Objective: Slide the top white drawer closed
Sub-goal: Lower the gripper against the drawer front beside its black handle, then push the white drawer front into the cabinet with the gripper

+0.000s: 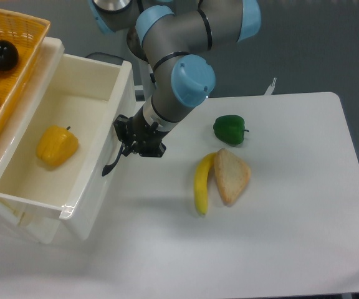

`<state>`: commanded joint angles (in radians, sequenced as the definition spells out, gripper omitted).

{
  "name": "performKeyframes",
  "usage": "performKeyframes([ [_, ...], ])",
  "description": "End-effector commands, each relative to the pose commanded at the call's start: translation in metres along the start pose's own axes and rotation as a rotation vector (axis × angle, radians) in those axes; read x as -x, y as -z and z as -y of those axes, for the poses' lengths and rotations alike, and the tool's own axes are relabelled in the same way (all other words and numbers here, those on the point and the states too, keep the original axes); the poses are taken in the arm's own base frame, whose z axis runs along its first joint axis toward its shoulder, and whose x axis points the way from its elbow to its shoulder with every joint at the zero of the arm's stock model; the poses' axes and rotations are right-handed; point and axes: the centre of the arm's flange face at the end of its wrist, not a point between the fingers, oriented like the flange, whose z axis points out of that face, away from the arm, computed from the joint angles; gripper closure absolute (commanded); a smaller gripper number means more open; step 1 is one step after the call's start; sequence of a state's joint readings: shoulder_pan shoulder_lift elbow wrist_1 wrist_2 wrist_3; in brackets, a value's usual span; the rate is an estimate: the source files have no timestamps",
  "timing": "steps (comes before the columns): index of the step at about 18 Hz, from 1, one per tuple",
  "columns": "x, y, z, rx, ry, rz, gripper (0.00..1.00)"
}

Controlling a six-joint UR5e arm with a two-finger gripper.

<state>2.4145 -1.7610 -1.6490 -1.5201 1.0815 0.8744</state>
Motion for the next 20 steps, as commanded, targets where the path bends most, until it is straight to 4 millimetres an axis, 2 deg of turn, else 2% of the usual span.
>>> performKeyframes([
  [20,-0.025,-0.009,0.011,0.001,-0.004,-0.024,0.86],
])
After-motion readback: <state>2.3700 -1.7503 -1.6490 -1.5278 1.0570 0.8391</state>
